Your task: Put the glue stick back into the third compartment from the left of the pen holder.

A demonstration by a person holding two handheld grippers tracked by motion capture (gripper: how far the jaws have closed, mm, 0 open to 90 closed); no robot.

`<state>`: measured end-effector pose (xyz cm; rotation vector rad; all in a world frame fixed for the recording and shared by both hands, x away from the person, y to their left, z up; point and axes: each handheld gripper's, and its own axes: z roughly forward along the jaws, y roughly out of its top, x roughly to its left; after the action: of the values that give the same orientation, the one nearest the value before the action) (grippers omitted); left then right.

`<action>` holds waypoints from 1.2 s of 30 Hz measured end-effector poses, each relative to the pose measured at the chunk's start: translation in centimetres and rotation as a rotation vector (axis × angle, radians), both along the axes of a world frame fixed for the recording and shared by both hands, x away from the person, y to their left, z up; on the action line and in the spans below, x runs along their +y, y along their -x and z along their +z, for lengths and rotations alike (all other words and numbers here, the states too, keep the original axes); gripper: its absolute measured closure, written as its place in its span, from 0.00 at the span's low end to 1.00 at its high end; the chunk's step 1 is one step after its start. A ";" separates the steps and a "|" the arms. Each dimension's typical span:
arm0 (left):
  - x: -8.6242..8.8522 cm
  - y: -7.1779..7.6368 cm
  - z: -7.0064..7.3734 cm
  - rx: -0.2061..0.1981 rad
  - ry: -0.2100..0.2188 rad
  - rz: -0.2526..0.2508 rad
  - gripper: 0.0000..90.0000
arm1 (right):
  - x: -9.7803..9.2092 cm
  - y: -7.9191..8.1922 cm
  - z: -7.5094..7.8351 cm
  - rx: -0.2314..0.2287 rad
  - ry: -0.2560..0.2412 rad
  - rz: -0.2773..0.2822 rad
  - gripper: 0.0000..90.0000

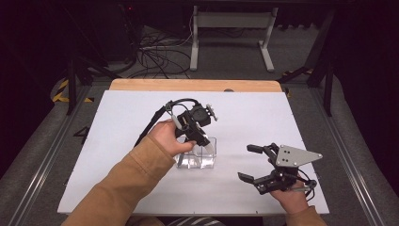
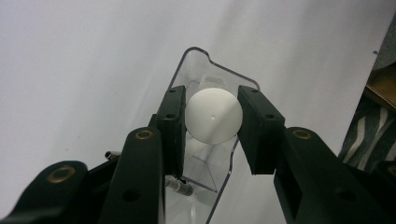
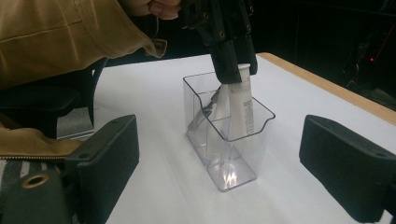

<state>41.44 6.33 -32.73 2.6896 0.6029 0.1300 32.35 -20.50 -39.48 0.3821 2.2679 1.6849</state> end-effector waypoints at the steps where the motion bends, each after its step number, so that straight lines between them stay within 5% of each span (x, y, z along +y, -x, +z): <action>1: -0.1 0.0 -0.2 0.003 -0.010 -0.008 0.72 | 0.0 0.0 0.0 0.001 -0.001 -0.001 0.14; 4: -0.3 0.2 -0.4 -0.026 -0.022 -0.015 0.68 | -0.1 -0.1 0.1 -0.001 -0.005 0.001 0.14; 8: 0.0 0.7 0.0 -0.049 0.018 -0.026 0.52 | 0.0 -0.2 0.1 -0.001 -0.008 0.004 0.14; 18: 3.3 2.4 2.1 -0.172 0.223 0.011 0.28 | 0.2 -0.6 0.1 0.001 -0.011 0.004 0.13; 29: 7.1 4.2 2.7 -0.254 0.388 0.062 0.20 | -0.1 -0.5 0.0 0.006 -0.012 -0.023 0.13; 36: 9.9 6.3 1.9 -0.365 0.480 0.104 0.16 | -0.4 -0.6 -0.2 0.013 -0.010 -0.055 0.12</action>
<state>35.18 16.22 -30.87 2.1040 0.5710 0.4347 32.99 -20.92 -39.65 0.4546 2.2379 1.6725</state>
